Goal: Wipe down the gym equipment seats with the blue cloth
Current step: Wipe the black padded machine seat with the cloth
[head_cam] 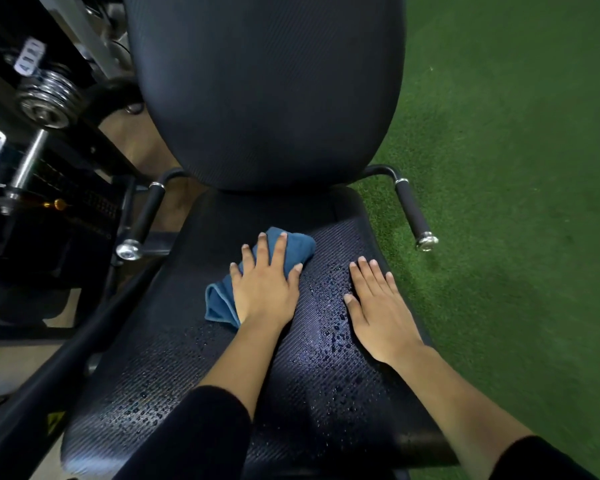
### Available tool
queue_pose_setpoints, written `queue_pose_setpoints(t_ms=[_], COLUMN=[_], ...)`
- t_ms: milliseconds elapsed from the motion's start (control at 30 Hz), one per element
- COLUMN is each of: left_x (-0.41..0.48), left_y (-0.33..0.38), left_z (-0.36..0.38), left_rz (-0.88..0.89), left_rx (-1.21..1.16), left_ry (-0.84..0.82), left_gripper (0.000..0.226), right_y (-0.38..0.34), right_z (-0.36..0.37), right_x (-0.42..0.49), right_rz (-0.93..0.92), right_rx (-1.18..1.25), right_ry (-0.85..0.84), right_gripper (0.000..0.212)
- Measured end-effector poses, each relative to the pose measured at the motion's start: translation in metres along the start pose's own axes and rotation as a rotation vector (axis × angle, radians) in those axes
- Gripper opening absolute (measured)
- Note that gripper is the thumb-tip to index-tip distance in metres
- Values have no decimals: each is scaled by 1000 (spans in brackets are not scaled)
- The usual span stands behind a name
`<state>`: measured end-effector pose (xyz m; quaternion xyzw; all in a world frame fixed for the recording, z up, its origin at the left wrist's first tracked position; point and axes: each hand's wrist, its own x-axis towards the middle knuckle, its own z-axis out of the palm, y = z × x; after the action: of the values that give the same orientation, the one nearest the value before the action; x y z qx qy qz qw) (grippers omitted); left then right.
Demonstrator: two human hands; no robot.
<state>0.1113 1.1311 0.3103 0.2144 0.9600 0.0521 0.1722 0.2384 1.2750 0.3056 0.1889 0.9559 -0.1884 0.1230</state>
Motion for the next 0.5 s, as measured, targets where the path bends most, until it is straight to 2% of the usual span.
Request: queue_pose_setpoints(t_ms=[67,200,267,367,433,500], left_x=[-9,-49,-54,-39,-25,-12], left_y=[8,10,3,-12,-18,-18], left_z=[-1,-10,-13,-10,-4,-1], left_rz=[-10,-9,15,232,395,449], left_rx=[-32,-1,55,84,75,70], left_ry=[-42,-148,-120,-11,-33,-63], left_gripper=[63,68,70,69,63,58], right_y=[1,3,3,2,1,1], right_z=[1,3,3,3,2,2], right_x=[0,1,3,9,16,23], right_rz=[-3,-5,-4,-8,-12,-13], right_rx=[-5,4,10,-16,-26,-18], right_ry=[-10,-19,-6,-2,-5,-6], right_gripper=[58,73,79,80,80,78])
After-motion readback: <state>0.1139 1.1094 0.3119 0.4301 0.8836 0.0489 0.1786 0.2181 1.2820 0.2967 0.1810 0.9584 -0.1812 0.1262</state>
